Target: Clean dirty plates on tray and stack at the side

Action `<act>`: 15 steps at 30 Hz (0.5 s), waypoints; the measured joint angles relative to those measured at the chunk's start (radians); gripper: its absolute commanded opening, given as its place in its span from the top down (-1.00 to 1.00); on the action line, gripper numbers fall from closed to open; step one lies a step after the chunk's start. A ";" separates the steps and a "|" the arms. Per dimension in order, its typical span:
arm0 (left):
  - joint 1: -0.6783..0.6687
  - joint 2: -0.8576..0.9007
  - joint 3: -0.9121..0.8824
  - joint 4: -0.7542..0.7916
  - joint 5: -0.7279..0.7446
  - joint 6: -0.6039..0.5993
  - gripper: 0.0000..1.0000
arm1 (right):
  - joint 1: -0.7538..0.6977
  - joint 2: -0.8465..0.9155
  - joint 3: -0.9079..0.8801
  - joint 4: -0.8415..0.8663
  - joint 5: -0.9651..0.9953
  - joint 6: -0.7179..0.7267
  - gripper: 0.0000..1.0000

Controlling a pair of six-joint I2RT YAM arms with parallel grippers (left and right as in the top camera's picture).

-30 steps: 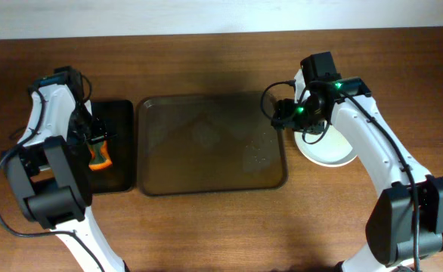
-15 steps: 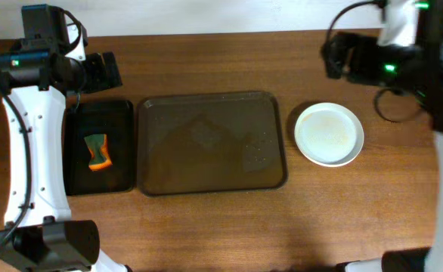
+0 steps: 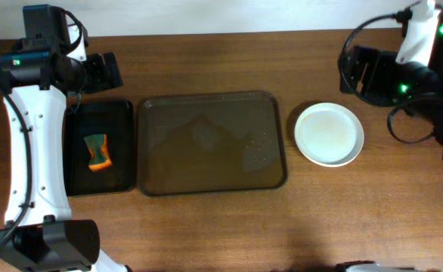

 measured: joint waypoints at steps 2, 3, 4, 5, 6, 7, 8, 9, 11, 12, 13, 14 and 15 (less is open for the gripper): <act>0.000 0.000 0.000 0.001 0.000 0.000 -0.99 | -0.025 -0.132 -0.256 0.154 0.013 -0.002 -0.97; 0.000 0.000 0.000 0.001 -0.001 0.000 -0.99 | -0.032 -0.201 -0.379 0.235 0.018 -0.004 -0.97; 0.000 0.000 -0.001 -0.001 0.000 0.000 -0.99 | -0.036 -0.269 -0.491 0.313 0.019 -0.006 -0.97; 0.000 0.000 -0.001 -0.002 0.001 0.000 -0.99 | -0.040 -0.338 -0.606 0.409 0.020 -0.008 -0.97; 0.000 0.000 -0.001 -0.001 0.000 0.000 -0.99 | -0.044 -0.451 -0.788 0.543 0.020 -0.010 -0.97; 0.000 0.000 -0.001 0.000 0.000 0.000 -0.99 | -0.045 -0.521 -0.895 0.587 0.019 -0.012 -0.97; 0.000 0.000 -0.001 -0.002 0.002 0.000 -0.99 | -0.045 -0.618 -1.051 0.750 0.019 -0.012 -0.97; 0.000 0.000 -0.002 -0.002 0.002 0.000 -1.00 | -0.045 -0.707 -1.182 0.835 0.019 -0.012 -0.97; 0.000 0.000 -0.003 -0.002 0.001 0.000 -0.99 | -0.045 -0.862 -1.398 0.999 0.019 -0.008 -0.97; 0.000 0.000 -0.003 -0.001 0.001 0.000 -0.99 | -0.045 -0.942 -1.503 1.073 0.019 0.001 -0.97; 0.000 0.000 -0.003 -0.001 0.001 0.000 -0.99 | -0.045 -1.042 -1.625 1.126 0.019 0.017 -0.97; 0.000 0.000 -0.003 -0.003 0.002 0.000 -0.99 | -0.045 -1.094 -1.706 1.184 0.019 0.028 -0.97; 0.000 0.000 -0.003 0.001 0.003 0.000 -0.99 | -0.045 -1.135 -1.762 1.238 0.019 0.036 -0.97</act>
